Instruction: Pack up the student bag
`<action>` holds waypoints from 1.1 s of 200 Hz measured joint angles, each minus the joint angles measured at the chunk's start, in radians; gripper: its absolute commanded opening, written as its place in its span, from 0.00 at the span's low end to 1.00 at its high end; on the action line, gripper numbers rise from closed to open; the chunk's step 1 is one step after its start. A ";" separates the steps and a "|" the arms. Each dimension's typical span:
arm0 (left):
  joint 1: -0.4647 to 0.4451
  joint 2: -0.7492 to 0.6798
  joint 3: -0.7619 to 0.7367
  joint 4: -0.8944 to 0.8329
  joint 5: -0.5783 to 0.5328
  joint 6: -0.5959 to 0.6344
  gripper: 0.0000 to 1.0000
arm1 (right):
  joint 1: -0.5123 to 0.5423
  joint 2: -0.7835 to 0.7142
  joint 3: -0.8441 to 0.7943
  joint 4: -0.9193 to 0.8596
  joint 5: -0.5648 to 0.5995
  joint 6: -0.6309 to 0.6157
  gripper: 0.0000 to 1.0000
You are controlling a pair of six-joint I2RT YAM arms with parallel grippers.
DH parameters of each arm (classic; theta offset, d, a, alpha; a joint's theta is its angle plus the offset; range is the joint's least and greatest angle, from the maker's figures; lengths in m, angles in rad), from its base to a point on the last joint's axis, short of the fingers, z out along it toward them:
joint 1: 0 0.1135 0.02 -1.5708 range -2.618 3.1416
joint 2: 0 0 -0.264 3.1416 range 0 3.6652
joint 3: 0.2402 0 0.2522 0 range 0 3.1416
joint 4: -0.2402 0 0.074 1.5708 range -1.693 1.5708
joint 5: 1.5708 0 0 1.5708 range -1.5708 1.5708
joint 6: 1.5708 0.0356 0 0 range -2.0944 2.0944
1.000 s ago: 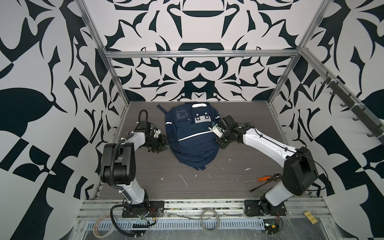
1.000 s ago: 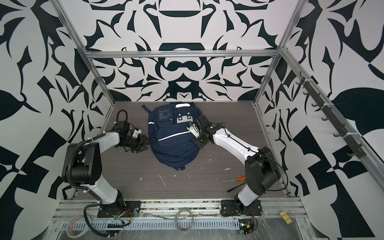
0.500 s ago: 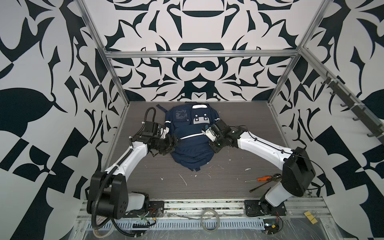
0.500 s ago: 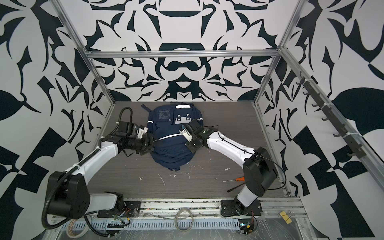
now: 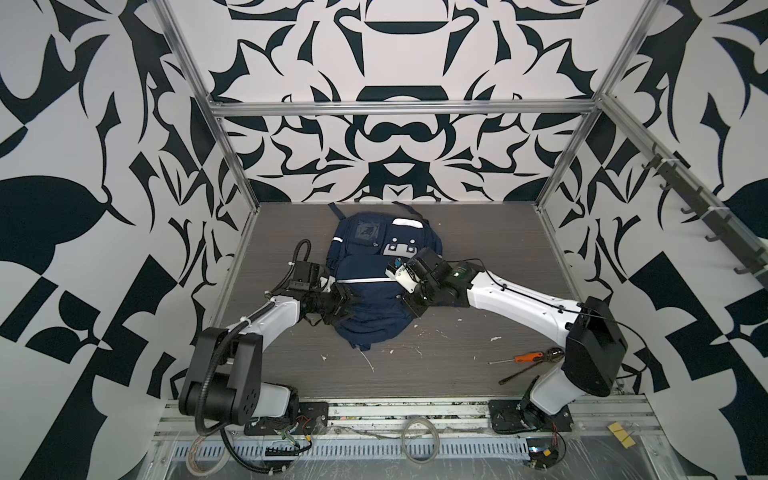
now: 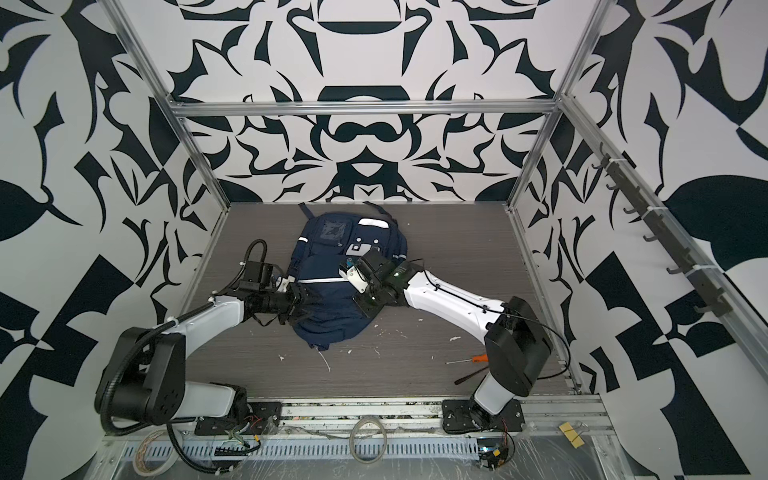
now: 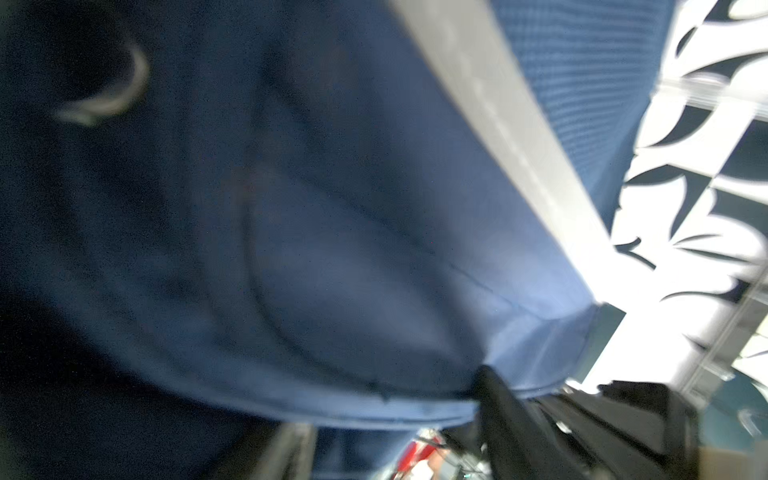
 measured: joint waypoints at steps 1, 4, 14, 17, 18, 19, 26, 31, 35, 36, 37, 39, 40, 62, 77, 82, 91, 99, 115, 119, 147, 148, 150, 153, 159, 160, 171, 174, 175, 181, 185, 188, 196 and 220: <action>0.000 0.003 -0.002 0.007 0.000 -0.005 0.49 | 0.000 0.000 0.000 0.000 0.000 0.002 0.00; 0.000 0.007 -0.005 0.021 -0.002 -0.018 0.47 | -0.001 0.000 0.000 0.001 0.000 0.005 0.00; 0.000 0.013 -0.018 0.070 -0.008 -0.034 0.39 | -0.002 0.000 0.000 0.002 -0.001 0.018 0.00; 0.000 0.014 -0.023 0.086 -0.012 -0.050 0.37 | -0.002 0.000 0.000 0.003 -0.002 0.022 0.00; 0.000 0.014 -0.023 0.089 -0.012 -0.049 0.37 | -0.002 0.000 0.000 0.003 -0.002 0.023 0.00; 0.000 0.014 -0.024 0.092 -0.013 -0.047 0.36 | -0.002 0.000 0.000 0.003 -0.002 0.024 0.00; 0.000 0.014 -0.032 0.124 -0.020 -0.058 0.31 | -0.002 0.000 -0.001 0.005 -0.005 0.034 0.00; 0.000 0.014 -0.037 0.142 -0.025 -0.069 0.29 | -0.002 0.000 -0.002 0.005 -0.006 0.039 0.00; 0.000 0.014 -0.040 0.154 -0.028 -0.071 0.26 | -0.001 0.000 -0.002 0.006 -0.008 0.041 0.00; 0.000 0.014 -0.040 0.156 -0.029 -0.074 0.26 | -0.001 0.000 -0.003 0.006 -0.008 0.042 0.00; 0.001 0.015 -0.041 0.160 -0.031 -0.077 0.26 | -0.001 0.000 -0.003 0.006 -0.008 0.043 0.00; 0.001 0.015 -0.041 0.165 -0.033 -0.072 0.25 | -0.001 0.000 -0.003 0.006 -0.008 0.045 0.00; 0.001 0.016 -0.041 0.167 -0.034 -0.071 0.25 | 0.000 0.000 -0.003 0.006 -0.008 0.047 0.00; 0.002 0.023 -0.043 0.210 -0.048 -0.081 0.24 | 0.004 -0.005 -0.013 0.014 -0.008 0.063 0.00; 0.002 0.023 -0.043 0.221 -0.053 -0.077 0.17 | 0.006 -0.014 -0.017 0.015 -0.006 0.069 0.00; 0.002 0.023 -0.042 0.224 -0.053 -0.071 0.14 | 0.006 -0.017 -0.017 0.015 -0.006 0.071 0.00; 0.002 0.023 -0.041 0.225 -0.055 -0.068 0.03 | 0.008 -0.020 -0.017 0.016 -0.008 0.072 0.00; 0.002 0.023 -0.036 0.222 -0.055 -0.056 0.00 | 0.011 -0.021 -0.017 0.015 -0.009 0.073 0.00; 0.002 0.023 -0.031 0.222 -0.058 -0.046 0.00 | 0.014 -0.021 -0.017 0.014 -0.010 0.075 0.00; 0.002 0.023 -0.029 0.222 -0.059 -0.043 0.00 | 0.014 -0.021 -0.017 0.014 -0.010 0.075 0.00; 0.002 0.025 -0.027 0.222 -0.062 -0.036 0.00 | 0.014 -0.021 -0.018 0.011 -0.008 0.074 0.00; 0.002 0.025 -0.027 0.222 -0.063 -0.035 0.00 | 0.014 -0.021 -0.018 0.011 -0.008 0.074 0.00; 0.002 0.025 -0.027 0.222 -0.063 -0.035 0.00 | 0.014 -0.021 -0.019 0.011 -0.006 0.073 0.00; 0.002 0.026 -0.027 0.222 -0.064 -0.034 0.00 | 0.014 -0.021 -0.019 0.010 -0.005 0.072 0.00; 0.003 0.026 -0.027 0.221 -0.064 -0.033 0.00 | 0.014 -0.021 -0.021 0.006 -0.002 0.070 0.00; 0.003 0.026 -0.027 0.221 -0.064 -0.033 0.00 | 0.014 -0.021 -0.021 0.005 -0.001 0.070 0.00; 0.008 0.028 -0.027 0.220 -0.064 -0.029 0.00 | 0.013 -0.021 -0.021 -0.010 0.009 0.068 0.00; 0.009 0.029 -0.027 0.219 -0.064 -0.029 0.00 | 0.010 -0.021 -0.021 -0.014 0.011 0.067 0.00; 0.010 0.029 -0.027 0.219 -0.064 -0.028 0.00 | 0.010 -0.021 -0.021 -0.015 0.011 0.067 0.00; 0.013 0.032 -0.027 0.220 -0.063 -0.026 0.00 | 0.002 -0.021 -0.021 -0.023 0.014 0.067 0.00; 0.016 0.034 -0.027 0.220 -0.060 -0.025 0.00 | -0.003 -0.021 -0.021 -0.028 0.014 0.068 0.00; 0.018 0.035 -0.027 0.220 -0.057 -0.024 0.00 | -0.006 -0.021 -0.021 -0.031 0.014 0.068 0.00; 0.026 0.039 -0.027 0.219 -0.049 -0.020 0.00 | -0.018 -0.021 -0.021 -0.042 0.010 0.069 0.00; 0.061 0.041 -0.025 0.218 -0.018 0.002 0.00 | -0.067 -0.021 -0.021 -0.068 -0.010 0.074 0.00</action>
